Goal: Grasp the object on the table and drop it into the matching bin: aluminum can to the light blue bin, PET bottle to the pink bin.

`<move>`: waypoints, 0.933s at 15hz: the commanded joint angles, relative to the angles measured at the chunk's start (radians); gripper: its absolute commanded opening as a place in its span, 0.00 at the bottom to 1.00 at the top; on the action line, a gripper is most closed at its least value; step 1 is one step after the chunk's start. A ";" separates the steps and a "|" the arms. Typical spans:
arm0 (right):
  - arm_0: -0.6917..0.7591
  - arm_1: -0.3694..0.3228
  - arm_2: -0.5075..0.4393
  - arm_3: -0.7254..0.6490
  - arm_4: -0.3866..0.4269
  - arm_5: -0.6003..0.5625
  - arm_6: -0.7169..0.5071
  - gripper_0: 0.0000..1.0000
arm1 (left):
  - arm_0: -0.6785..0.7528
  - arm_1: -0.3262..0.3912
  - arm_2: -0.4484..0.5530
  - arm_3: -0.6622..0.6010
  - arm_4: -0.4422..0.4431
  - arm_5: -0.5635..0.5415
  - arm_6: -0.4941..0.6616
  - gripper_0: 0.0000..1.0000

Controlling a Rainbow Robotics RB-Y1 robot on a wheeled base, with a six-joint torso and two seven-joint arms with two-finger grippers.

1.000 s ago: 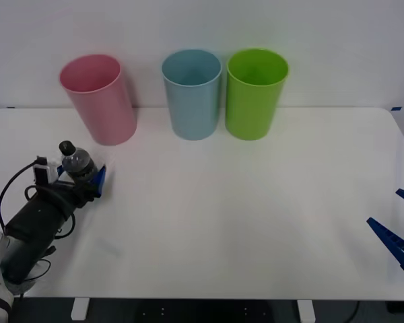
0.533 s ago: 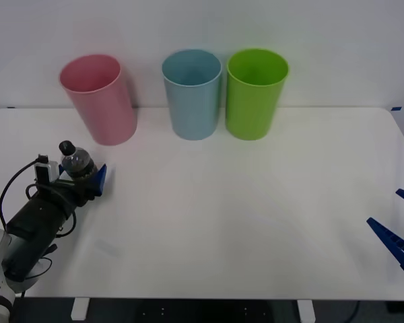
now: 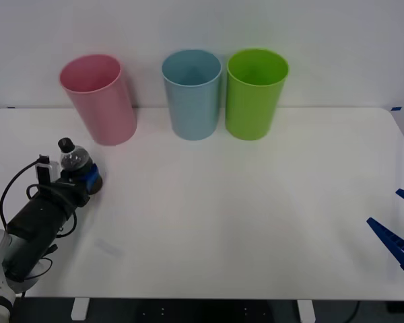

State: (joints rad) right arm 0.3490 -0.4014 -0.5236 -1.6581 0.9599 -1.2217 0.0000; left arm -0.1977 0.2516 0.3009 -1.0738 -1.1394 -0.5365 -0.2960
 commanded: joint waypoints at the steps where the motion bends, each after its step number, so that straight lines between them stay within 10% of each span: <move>1: 0.000 0.000 0.000 0.000 0.000 0.000 0.000 1.00 | 0.003 0.002 0.000 0.000 0.004 -0.011 0.000 0.00; 14: 0.000 0.000 0.000 0.000 0.000 0.000 0.000 1.00 | 0.124 0.028 0.003 -0.359 0.050 0.029 0.225 0.00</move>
State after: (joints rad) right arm 0.3491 -0.4014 -0.5236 -1.6581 0.9599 -1.2217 0.0000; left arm -0.0806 0.2738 0.3035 -1.4036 -1.0842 -0.5124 -0.1055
